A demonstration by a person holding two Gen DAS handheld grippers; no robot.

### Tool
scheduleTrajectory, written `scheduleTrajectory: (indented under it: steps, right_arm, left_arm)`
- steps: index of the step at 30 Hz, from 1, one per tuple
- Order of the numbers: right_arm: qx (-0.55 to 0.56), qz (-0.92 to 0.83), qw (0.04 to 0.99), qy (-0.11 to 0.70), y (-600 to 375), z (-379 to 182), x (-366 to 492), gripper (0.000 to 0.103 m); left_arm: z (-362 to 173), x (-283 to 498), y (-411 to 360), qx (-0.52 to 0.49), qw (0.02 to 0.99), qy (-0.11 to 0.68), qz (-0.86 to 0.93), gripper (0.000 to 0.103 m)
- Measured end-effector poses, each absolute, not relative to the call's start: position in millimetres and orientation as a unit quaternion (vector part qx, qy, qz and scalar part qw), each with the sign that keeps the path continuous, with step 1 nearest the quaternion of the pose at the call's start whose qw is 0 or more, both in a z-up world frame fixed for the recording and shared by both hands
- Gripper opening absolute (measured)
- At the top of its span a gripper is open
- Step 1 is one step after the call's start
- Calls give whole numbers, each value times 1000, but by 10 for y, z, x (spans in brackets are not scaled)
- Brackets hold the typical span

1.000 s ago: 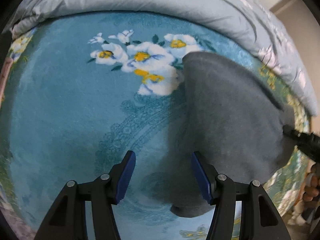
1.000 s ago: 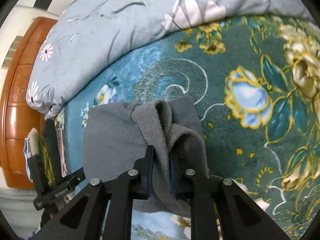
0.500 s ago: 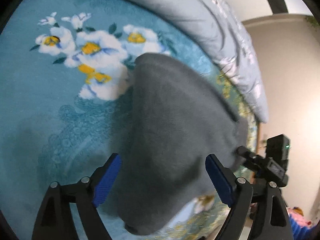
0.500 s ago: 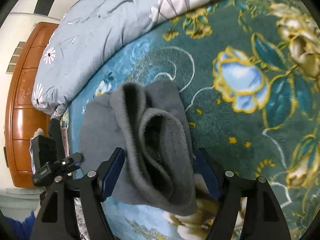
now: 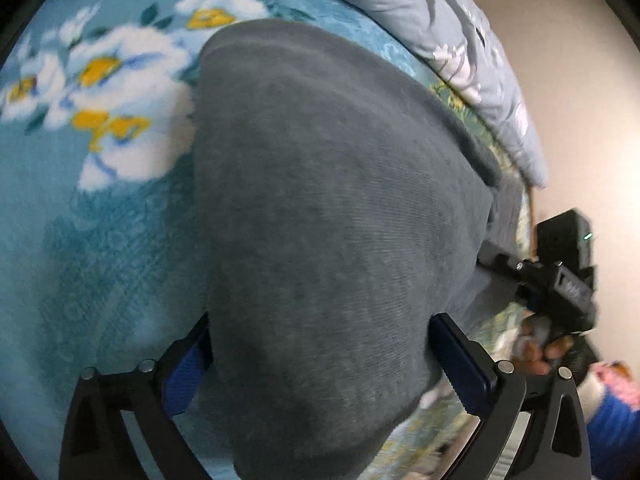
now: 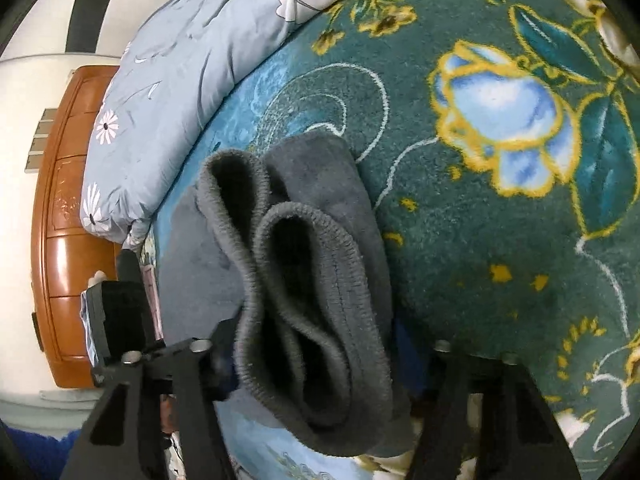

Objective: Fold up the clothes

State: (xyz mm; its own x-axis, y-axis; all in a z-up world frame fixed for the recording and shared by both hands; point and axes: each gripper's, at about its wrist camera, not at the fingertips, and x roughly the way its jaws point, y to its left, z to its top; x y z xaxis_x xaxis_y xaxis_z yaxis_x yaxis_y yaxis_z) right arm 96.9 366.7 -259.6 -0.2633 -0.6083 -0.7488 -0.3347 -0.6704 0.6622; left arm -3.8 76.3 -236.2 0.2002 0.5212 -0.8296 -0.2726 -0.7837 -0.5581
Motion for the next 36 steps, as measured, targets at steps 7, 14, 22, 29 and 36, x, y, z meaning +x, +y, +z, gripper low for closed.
scheduleTrajectory:
  steps: [7, 14, 22, 29, 36]
  right_arm:
    - [611, -691, 75, -378, 3573, -2474, 933, 33]
    - [611, -706, 70, -352, 3376, -2056, 926, 25]
    - [600, -726, 62, -330, 3107, -1305, 1063, 25]
    - [567, -754, 105, -315, 2818, -417, 1085, 25]
    - [545, -767, 233, -244, 2287, 345, 683, 24]
  left_arm:
    - [-2207, 41, 876, -693, 315, -59, 646, 71]
    - [-1965, 19, 714, -677, 336, -80, 650, 47]
    - [-1301, 118, 512, -644, 361, -69, 671, 46]
    - [-238, 292, 197, -581, 348, -49, 734, 46]
    - [662, 627, -369, -512, 260, -82, 814, 46]
